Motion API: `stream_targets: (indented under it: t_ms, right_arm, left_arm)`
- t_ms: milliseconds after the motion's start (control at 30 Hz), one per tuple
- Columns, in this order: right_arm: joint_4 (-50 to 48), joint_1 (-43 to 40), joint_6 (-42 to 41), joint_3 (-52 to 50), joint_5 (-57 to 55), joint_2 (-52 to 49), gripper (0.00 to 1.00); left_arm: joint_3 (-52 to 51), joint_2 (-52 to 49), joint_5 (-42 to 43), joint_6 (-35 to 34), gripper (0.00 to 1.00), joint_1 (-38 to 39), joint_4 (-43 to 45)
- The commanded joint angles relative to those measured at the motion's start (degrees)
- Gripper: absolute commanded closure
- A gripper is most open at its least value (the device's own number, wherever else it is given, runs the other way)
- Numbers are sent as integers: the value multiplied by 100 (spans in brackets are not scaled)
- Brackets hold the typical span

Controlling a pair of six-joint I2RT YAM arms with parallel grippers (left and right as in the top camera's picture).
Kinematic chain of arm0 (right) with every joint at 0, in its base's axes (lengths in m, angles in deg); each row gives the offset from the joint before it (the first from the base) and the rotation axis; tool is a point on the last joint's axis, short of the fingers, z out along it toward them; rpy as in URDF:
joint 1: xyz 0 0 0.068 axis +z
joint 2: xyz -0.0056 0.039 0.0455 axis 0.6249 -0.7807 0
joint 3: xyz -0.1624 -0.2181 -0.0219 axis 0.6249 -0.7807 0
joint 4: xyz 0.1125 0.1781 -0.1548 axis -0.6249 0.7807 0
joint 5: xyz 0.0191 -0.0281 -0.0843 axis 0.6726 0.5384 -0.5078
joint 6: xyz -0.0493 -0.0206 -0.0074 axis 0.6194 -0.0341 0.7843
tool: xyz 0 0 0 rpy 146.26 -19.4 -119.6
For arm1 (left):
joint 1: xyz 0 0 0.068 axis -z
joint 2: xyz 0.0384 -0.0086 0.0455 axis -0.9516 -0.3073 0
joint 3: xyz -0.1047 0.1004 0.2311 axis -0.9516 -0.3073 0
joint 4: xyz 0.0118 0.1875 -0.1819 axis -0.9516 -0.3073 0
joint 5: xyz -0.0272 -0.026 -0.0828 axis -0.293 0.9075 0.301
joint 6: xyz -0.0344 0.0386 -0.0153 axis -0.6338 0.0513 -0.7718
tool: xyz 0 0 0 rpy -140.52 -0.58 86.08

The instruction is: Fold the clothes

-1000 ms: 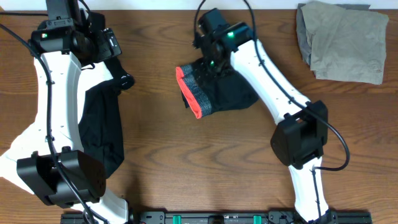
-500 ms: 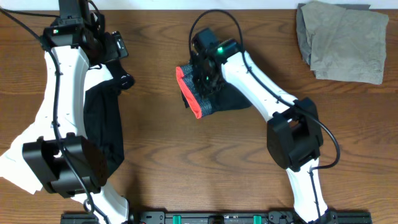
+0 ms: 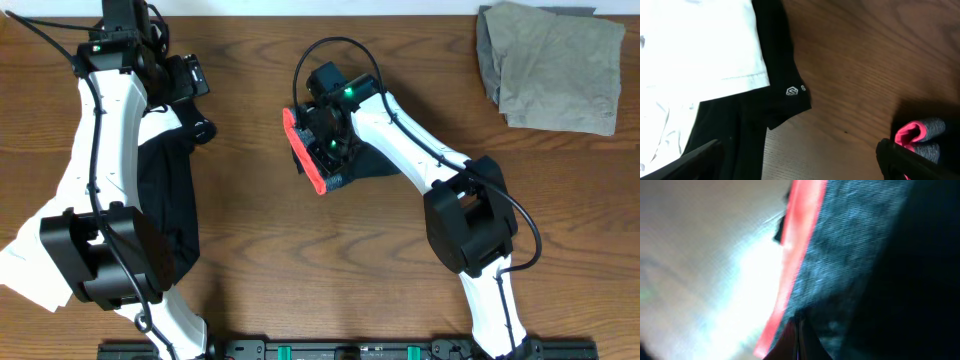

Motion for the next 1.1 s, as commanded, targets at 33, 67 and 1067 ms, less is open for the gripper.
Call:
stream_targets:
  t_ms: [33,67,1067]
  right_arm:
    - [221,-122,293,264,380,328,99]
    - [249,-192,195,302,328,407,98]
    - [-778,-1043,-612,-605,-103,-240,89]
  left_arm:
    - [-28,-44,-70,-31,2,-103,7]
    - [-28,-44,-70,-31,2,-133,7]
    - [-28,-44,-70,-31,2,-459,-728]
